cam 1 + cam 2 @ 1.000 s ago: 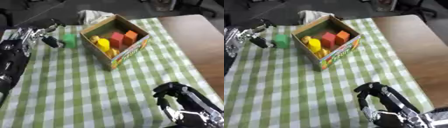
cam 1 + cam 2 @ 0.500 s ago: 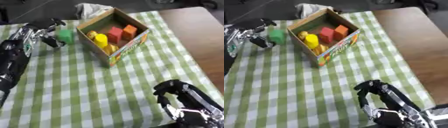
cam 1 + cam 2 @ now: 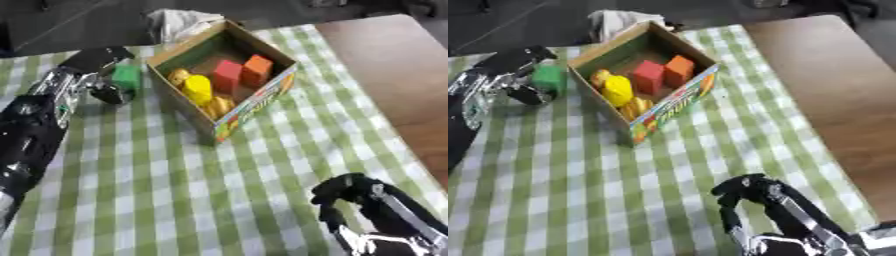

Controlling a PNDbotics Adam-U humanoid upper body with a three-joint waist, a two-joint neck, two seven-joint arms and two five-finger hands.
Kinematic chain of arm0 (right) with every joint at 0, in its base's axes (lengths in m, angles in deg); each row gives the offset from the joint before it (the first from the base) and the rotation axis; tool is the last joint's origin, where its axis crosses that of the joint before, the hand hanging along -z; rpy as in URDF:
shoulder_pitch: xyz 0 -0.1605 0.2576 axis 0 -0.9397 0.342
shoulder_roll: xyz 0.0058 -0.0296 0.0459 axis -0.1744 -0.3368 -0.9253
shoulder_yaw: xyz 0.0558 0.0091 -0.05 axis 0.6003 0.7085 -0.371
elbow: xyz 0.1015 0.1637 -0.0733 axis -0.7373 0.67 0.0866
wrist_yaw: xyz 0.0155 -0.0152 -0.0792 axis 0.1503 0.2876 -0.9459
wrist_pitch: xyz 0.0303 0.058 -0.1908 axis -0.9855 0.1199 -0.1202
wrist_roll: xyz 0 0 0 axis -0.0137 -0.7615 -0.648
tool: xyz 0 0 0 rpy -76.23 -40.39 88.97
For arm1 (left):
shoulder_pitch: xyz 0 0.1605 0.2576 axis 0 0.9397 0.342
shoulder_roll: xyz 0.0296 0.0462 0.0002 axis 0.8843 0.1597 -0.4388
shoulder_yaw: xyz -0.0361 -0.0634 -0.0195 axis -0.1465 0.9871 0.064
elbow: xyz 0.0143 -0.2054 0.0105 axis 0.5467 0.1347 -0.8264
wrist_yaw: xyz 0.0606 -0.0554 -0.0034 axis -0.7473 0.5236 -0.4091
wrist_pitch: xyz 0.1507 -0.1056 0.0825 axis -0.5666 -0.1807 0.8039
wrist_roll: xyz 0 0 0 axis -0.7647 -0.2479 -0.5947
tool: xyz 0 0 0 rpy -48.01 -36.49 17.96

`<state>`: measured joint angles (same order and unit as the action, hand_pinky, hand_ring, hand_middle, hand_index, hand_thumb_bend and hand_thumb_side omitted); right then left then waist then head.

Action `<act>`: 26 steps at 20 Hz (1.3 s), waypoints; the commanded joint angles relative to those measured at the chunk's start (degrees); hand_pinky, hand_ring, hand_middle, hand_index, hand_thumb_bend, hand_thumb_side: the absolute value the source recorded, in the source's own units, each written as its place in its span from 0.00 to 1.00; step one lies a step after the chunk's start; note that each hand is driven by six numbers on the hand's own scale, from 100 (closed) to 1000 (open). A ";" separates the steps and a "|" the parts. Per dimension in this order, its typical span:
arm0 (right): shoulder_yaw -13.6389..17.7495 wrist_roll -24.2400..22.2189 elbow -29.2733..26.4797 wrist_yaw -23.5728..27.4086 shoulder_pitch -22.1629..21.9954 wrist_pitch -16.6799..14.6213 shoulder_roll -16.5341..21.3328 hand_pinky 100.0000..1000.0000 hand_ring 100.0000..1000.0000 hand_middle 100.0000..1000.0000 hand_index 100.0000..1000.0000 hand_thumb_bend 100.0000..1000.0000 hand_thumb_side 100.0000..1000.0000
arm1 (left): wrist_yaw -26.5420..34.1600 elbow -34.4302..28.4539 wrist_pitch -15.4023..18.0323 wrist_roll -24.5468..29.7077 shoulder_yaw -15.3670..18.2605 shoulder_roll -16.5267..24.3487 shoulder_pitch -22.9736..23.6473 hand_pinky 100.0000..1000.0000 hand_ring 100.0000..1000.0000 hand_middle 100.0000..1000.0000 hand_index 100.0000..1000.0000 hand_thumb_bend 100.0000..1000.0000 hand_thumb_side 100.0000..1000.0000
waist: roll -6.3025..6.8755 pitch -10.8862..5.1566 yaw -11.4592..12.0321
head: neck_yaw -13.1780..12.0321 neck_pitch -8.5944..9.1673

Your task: Pick up objects on the table and place them in the box.

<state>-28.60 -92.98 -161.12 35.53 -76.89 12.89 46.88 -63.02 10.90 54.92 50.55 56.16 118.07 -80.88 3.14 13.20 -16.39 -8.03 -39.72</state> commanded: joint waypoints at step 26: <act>0.26 0.00 -0.68 -0.30 -0.71 -0.14 1.08 0.65 0.42 0.42 0.69 0.00 0.12 | 19.30 -29.60 6.61 7.76 -10.99 4.71 -1.05 0.61 0.54 0.54 0.70 0.10 0.12 | -0.65 -3.40 1.20 | 0.62 -1.58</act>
<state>-28.58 -92.95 -161.09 35.33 -77.84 12.86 47.31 -44.27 -17.03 61.03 57.16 45.99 122.41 -80.61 2.67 10.78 -15.19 -7.48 -41.29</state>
